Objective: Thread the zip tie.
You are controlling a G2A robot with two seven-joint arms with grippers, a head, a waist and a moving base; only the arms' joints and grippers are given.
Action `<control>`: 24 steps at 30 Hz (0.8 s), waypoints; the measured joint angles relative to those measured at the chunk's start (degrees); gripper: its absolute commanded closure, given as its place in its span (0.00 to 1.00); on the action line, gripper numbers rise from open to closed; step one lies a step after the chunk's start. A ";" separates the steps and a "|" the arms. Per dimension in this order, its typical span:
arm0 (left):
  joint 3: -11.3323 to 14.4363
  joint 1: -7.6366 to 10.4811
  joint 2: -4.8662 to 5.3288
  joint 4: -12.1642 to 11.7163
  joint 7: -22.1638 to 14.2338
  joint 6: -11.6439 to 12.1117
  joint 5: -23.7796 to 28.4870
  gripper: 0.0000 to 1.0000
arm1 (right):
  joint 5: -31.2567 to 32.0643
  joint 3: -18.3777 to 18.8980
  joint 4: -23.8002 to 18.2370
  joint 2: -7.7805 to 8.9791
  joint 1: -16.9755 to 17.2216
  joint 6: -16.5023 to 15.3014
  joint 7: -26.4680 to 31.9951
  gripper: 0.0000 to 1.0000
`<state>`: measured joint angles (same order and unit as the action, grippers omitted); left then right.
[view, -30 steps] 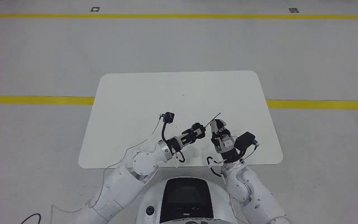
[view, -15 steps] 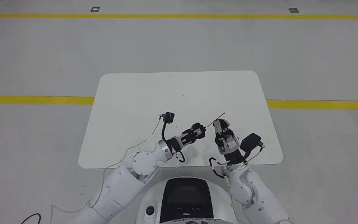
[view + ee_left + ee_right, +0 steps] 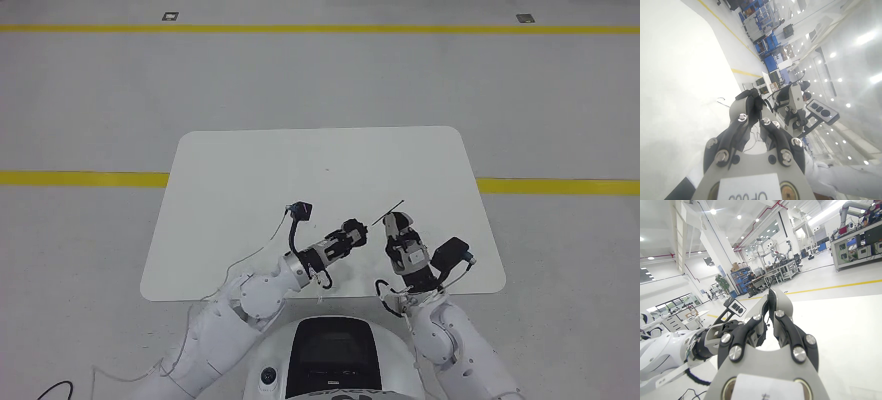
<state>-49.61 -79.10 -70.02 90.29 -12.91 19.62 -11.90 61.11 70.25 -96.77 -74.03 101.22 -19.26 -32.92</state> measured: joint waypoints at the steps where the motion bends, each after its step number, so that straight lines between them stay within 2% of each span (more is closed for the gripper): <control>1: -0.01 -0.16 0.04 0.13 0.41 0.43 -0.17 1.00 | 0.16 0.12 -0.02 0.09 0.22 -0.23 -0.61 1.00; 3: 0.21 -0.72 0.23 0.37 2.70 0.00 -0.05 1.00 | 0.47 -0.13 0.00 0.38 0.53 -0.27 -2.01 1.00; 6: 1.21 -1.44 0.46 0.88 6.37 -0.16 -3.44 1.00 | 0.21 -0.87 0.76 0.99 0.53 -0.22 -3.96 1.00; 11: 3.25 -1.33 0.97 0.49 12.34 -0.14 -7.52 1.00 | -1.31 -2.40 2.56 2.20 -0.17 -0.22 -7.00 1.00; 15: 5.46 -0.26 1.51 -0.02 16.89 -0.14 -9.94 1.00 | -2.49 -3.88 4.10 3.41 -1.08 -0.22 -9.48 1.00; 24: 10.45 3.04 3.15 -2.38 23.69 -0.14 -12.88 1.00 | -5.69 -6.55 6.02 5.58 -3.69 -0.22 -11.86 1.00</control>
<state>-39.17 -76.07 -66.87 87.91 10.78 19.48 -24.78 55.41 63.70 -90.75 -68.45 97.53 -19.48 -44.78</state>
